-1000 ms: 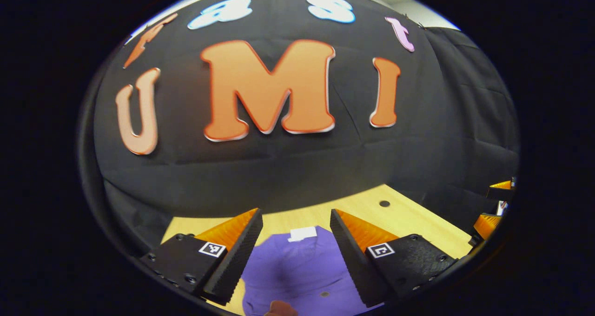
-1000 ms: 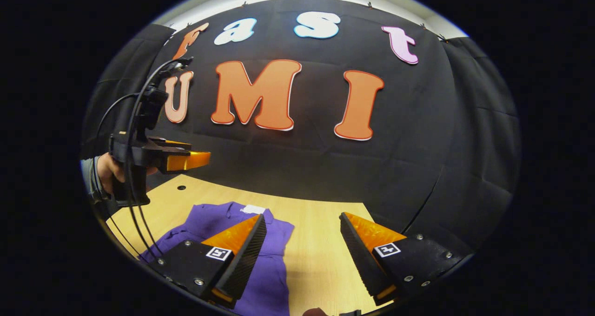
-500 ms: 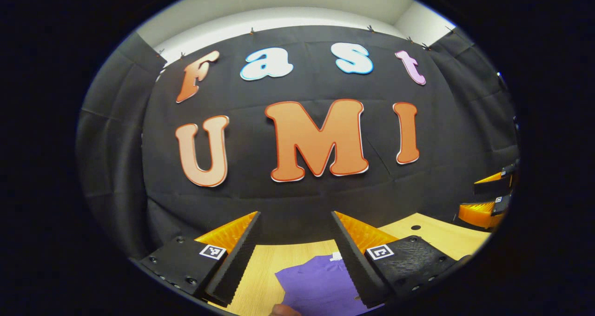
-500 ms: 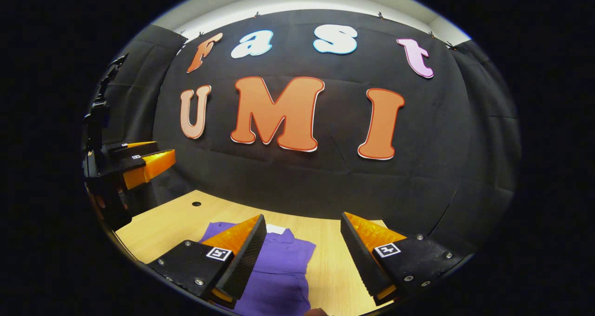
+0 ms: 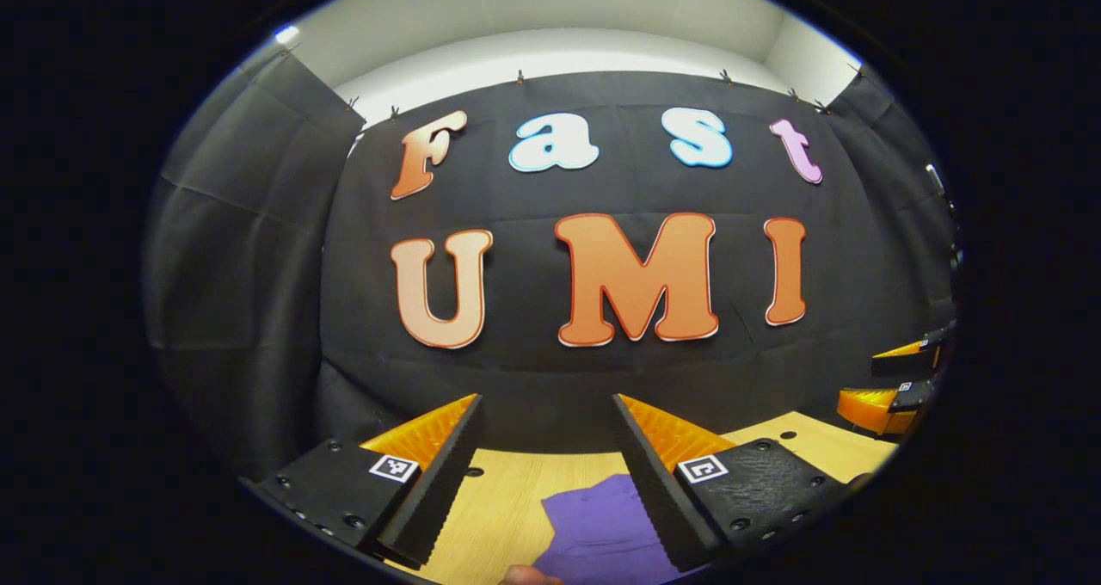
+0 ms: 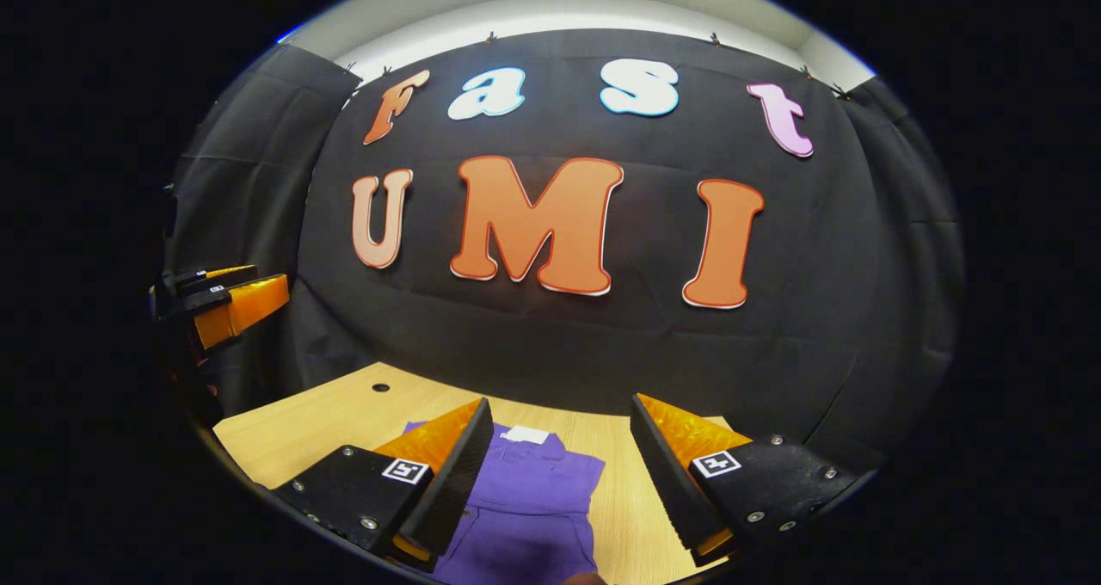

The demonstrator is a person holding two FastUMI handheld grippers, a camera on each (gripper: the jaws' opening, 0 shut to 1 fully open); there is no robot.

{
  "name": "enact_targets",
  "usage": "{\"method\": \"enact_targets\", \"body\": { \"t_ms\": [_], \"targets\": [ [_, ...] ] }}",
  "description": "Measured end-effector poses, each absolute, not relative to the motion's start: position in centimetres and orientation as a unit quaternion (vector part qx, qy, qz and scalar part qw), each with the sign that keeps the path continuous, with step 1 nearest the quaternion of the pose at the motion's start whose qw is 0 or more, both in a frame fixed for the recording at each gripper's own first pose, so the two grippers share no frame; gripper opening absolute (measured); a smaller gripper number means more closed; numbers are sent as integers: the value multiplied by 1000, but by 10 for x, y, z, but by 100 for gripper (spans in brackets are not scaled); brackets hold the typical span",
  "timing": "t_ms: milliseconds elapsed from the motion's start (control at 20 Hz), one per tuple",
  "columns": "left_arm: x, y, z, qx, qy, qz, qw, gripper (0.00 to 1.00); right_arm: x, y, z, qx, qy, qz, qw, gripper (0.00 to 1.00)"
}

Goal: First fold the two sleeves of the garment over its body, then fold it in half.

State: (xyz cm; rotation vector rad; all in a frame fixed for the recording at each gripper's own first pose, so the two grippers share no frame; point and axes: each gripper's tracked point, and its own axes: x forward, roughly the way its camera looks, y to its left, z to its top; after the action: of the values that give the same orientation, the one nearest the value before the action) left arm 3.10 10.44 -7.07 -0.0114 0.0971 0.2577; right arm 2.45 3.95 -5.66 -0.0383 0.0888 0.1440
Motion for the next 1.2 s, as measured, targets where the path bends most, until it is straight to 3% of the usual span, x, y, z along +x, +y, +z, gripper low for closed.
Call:
{"method": "enact_targets", "body": {
  "t_ms": [200,550,1000,1200],
  "targets": [
    [19,110,-116,-1,110,131,985,92,10,34,-103,-21,116,73,990,95],
    [-16,102,-223,-4,268,80,960,94,-14,18,-180,-26,224,69,972,95],
    [-99,117,-342,-39,463,83,882,95,-56,5,-273,-9,354,69,933,96],
    [-152,125,-384,-36,555,70,828,96,-79,0,-313,16,417,60,907,96]
  ]
}}
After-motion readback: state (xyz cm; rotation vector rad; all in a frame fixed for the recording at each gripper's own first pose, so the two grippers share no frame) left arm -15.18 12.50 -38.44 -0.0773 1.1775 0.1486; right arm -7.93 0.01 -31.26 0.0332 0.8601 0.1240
